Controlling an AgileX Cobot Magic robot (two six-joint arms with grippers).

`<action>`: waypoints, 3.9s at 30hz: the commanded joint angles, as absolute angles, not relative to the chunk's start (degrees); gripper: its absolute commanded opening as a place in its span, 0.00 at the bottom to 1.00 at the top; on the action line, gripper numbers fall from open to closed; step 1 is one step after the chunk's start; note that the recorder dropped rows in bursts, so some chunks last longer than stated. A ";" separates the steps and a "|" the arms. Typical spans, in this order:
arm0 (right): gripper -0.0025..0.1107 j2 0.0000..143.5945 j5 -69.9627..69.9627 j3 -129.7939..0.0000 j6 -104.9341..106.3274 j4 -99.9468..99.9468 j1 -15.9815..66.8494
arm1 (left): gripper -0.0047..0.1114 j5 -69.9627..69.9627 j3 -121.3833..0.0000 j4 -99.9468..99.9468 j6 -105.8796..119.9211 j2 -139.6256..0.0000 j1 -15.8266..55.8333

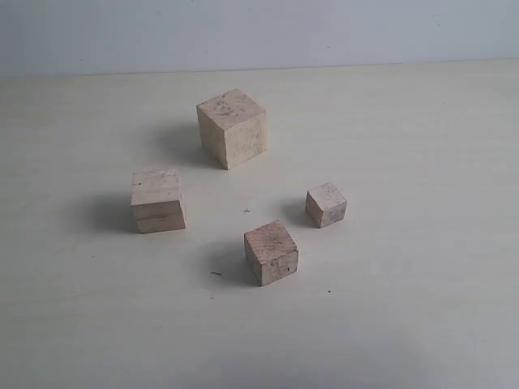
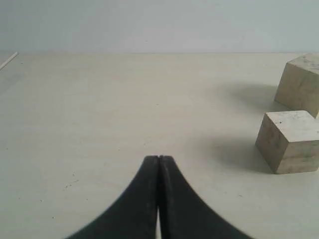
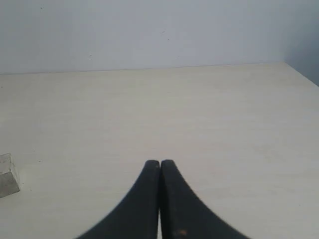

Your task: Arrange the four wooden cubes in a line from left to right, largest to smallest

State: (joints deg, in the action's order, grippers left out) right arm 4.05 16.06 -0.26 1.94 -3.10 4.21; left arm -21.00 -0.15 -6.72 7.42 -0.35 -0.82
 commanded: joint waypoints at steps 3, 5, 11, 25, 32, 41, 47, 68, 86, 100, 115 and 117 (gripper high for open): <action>0.02 3.80 15.26 0.00 1.92 -2.83 4.39 | 0.04 -20.40 0.00 -6.61 7.03 0.00 -0.51; 0.02 3.80 15.26 0.00 1.92 -2.83 4.39 | 0.04 -20.40 0.00 -6.61 7.03 0.00 -0.51; 0.02 3.80 14.84 0.00 1.92 -2.57 4.39 | 0.04 -20.40 0.00 -6.61 7.03 0.00 -0.51; 0.02 3.80 -7.81 0.00 1.92 -4.38 4.39 | 0.04 -20.40 0.00 -6.61 7.03 0.00 -0.51; 0.02 3.80 -15.88 0.00 0.82 -4.49 4.39 | 0.04 -20.40 0.00 -6.61 7.03 0.00 -0.51; 0.02 7.08 -12.71 -7.66 -10.69 -4.58 4.39 | 0.04 -20.40 0.00 -6.61 7.03 0.00 -0.51; 0.02 21.92 -2.55 -24.01 -10.69 -4.58 4.39 | 0.04 -20.40 0.00 -6.61 7.03 0.00 -0.51; 0.02 84.59 27.14 -74.56 -6.57 -20.79 14.00 | 0.04 -20.40 0.00 -6.61 7.03 0.00 -0.51; 0.02 94.97 29.85 -78.89 22.39 -36.99 21.58 | 0.04 -20.40 0.00 -6.61 7.03 0.00 -0.51; 0.36 110.31 38.58 -95.52 19.27 -17.40 33.41 | 0.04 -20.40 0.00 -6.61 7.03 0.00 -0.51; 0.95 126.04 41.03 -105.07 27.71 -22.51 34.59 | 0.04 -20.40 0.00 -6.61 7.03 0.00 -0.51; 0.95 126.84 39.52 -105.07 30.25 -22.49 35.69 | 0.04 -20.40 0.00 -6.61 7.03 0.00 -0.51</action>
State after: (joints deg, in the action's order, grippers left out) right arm 126.39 41.48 -104.66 27.47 -21.78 34.61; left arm -21.00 -0.15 -6.72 7.42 -0.35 -0.82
